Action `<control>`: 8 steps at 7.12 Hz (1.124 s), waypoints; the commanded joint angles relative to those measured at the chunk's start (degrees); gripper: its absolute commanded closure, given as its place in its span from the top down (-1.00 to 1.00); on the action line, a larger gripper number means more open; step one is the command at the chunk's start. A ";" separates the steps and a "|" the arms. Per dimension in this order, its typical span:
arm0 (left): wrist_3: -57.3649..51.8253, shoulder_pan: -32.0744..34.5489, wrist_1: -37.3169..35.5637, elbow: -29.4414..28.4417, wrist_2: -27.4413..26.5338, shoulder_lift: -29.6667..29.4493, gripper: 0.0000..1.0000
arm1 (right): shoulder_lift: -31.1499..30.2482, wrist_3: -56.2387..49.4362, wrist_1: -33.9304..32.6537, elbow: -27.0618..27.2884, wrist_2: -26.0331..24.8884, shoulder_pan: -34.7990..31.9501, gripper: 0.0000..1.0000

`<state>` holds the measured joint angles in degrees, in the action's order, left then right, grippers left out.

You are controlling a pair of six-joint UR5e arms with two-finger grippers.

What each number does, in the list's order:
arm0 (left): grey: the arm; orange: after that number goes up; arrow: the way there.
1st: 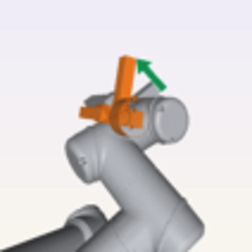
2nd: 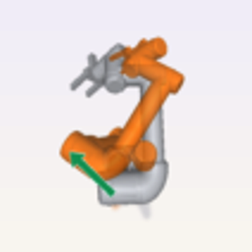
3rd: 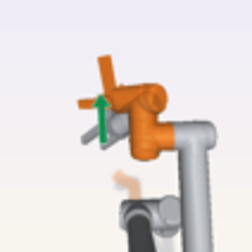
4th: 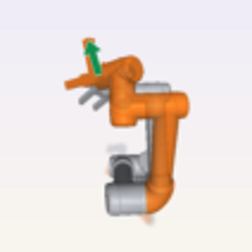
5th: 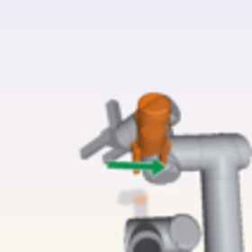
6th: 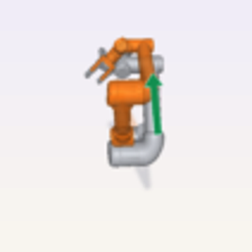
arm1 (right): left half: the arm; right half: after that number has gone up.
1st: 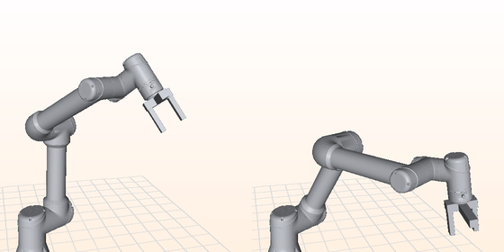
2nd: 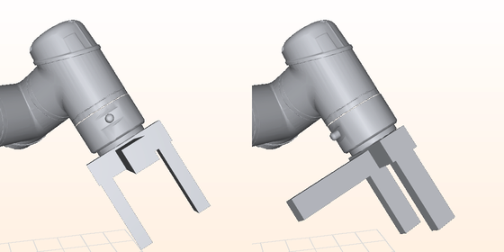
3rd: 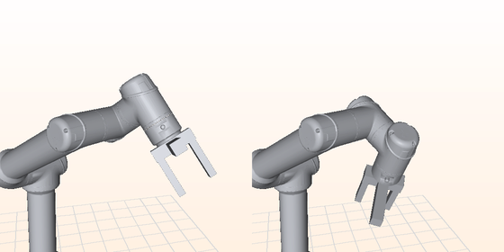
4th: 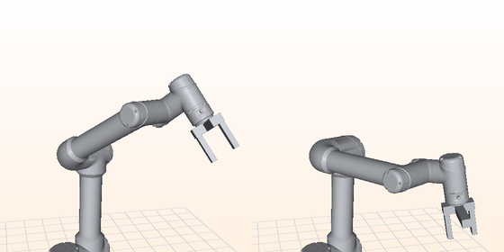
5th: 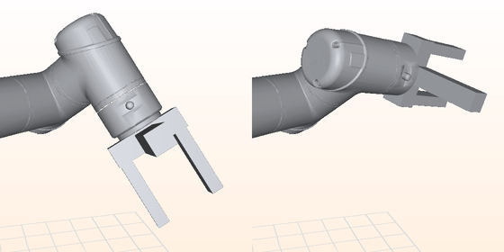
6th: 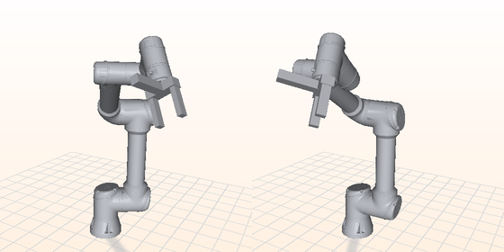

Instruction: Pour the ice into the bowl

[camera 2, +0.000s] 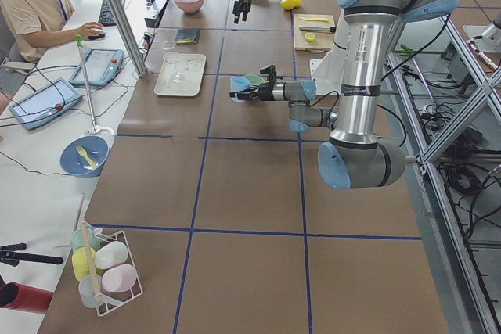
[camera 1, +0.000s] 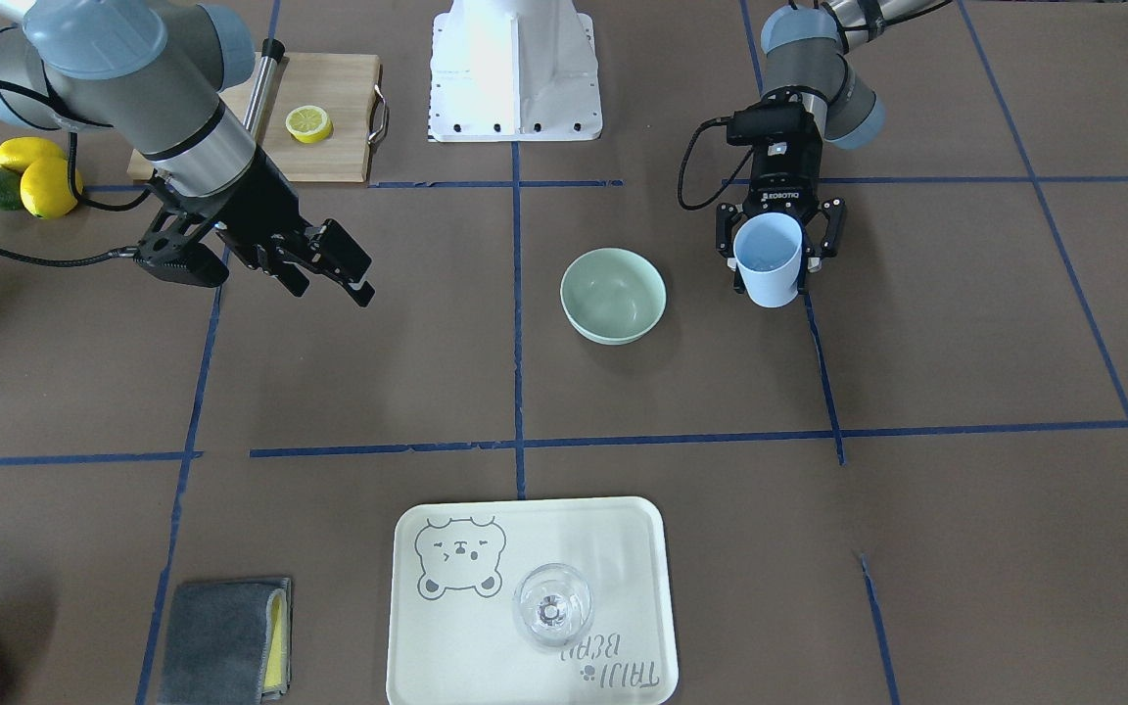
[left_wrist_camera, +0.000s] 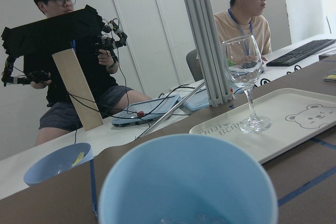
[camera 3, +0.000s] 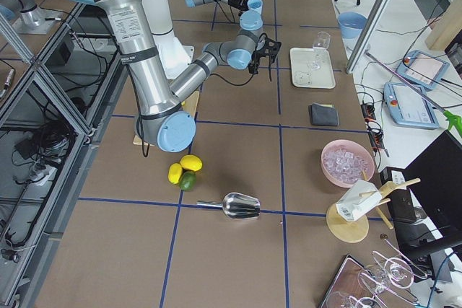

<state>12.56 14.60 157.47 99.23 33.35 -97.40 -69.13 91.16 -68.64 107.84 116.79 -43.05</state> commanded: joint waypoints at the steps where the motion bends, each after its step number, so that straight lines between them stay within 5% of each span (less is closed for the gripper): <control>1: -8.58 -0.09 -8.26 1.40 -0.21 -0.15 -1.00 | -1.00 -1.77 -0.18 -0.26 -0.07 -0.63 1.00; 4: -18.86 -0.44 -22.25 4.47 -0.04 -5.40 -1.00 | -1.62 -2.39 -0.09 -0.79 -0.16 -0.64 1.00; 8: -30.78 -1.50 -50.35 4.30 4.26 -11.47 -1.00 | -1.80 -2.30 -0.09 -0.79 -0.24 -0.55 1.00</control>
<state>-12.19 13.28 115.42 103.51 36.43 -106.96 -70.91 88.78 -68.73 107.05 116.55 -43.61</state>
